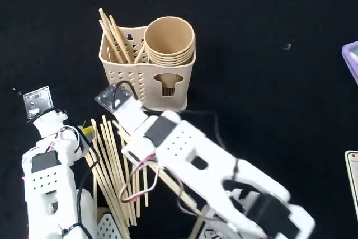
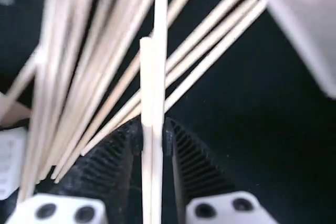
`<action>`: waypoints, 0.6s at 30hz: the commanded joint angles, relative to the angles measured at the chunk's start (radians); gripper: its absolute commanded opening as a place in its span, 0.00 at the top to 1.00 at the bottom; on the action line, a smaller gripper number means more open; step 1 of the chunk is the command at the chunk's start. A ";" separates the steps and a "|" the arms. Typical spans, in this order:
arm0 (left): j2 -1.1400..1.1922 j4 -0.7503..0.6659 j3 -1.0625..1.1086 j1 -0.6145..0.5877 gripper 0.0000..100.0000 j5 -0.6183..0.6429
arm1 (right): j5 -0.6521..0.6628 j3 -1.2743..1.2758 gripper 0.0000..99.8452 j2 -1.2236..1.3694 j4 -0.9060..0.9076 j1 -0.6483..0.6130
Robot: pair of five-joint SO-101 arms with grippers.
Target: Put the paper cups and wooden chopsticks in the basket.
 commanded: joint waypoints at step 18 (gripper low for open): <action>-0.014 -0.015 -0.005 0.008 0.71 -0.002 | 0.046 -0.191 0.99 -0.456 -1.002 0.195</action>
